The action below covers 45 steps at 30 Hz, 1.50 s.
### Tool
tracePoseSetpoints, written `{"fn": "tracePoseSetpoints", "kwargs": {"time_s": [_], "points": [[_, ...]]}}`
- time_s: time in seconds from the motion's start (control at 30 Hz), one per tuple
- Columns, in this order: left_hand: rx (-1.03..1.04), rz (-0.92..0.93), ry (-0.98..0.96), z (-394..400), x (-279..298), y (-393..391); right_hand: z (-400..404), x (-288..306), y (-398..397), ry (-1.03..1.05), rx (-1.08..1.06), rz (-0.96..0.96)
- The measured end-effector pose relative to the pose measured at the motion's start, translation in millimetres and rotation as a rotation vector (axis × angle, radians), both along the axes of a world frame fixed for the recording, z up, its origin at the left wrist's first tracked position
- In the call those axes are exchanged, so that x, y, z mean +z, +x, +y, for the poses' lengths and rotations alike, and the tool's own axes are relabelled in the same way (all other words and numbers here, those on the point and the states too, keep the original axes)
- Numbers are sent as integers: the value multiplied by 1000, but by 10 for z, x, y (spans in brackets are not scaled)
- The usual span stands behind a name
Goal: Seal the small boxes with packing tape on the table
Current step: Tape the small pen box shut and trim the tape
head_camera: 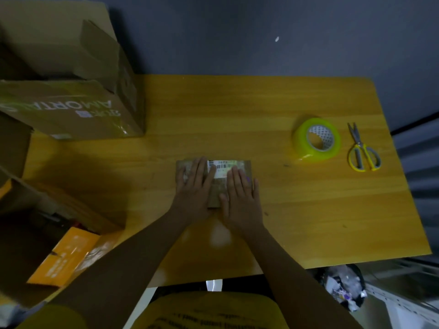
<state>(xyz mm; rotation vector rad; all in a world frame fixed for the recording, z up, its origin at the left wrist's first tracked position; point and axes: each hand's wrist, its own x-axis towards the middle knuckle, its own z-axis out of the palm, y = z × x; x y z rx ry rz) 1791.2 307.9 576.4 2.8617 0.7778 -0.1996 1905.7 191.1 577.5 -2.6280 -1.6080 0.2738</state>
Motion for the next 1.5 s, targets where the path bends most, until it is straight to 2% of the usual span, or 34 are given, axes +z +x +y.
{"fn": "tracePoseSetpoints", "kwargs": {"time_s": [0.17, 0.3, 0.43, 0.53, 0.67, 0.83, 0.97, 1.03, 1.13, 1.2, 1.27, 1.33, 1.43, 1.5], "points": [[106, -17, -10, 7, -32, 53, 272, -26, 173, -5, 46, -37], [-13, -61, 18, -15, -85, 19, 652, 15, 406, -28, 58, -59], [5, -29, 12, -31, -88, 13, 674, -56, 401, -9, 70, -95], [20, -16, -4, -46, -58, 29, 366, -75, 163, 74, 45, -12], [47, 5, -15, -42, -40, 36, -30, -63, -59, 63, 65, 61], [47, 68, -40, -23, -9, 41, -411, 29, -97, 145, 193, 166], [6, 169, -105, 38, 135, 100, -165, 395, 237, 351, 23, 317], [24, 250, -277, 92, 269, 153, 81, 507, 475, 229, 11, 379], [65, 221, -299, 228, 412, 225, 395, 540, 730, -276, 43, 510], [198, 205, -385, 359, 454, 257, 480, 553, 759, -339, 70, 509], [249, 230, -428, 479, 524, 317, 481, 590, 709, -260, 95, 451], [149, 211, -343, 569, 624, 386, 386, 633, 621, -119, 108, 338], [61, 60, -189, 656, 809, 472, 249, 678, 577, 321, 97, 80], [19, 19, -72, 637, 842, 466, 180, 653, 562, 453, 121, -4]]}}
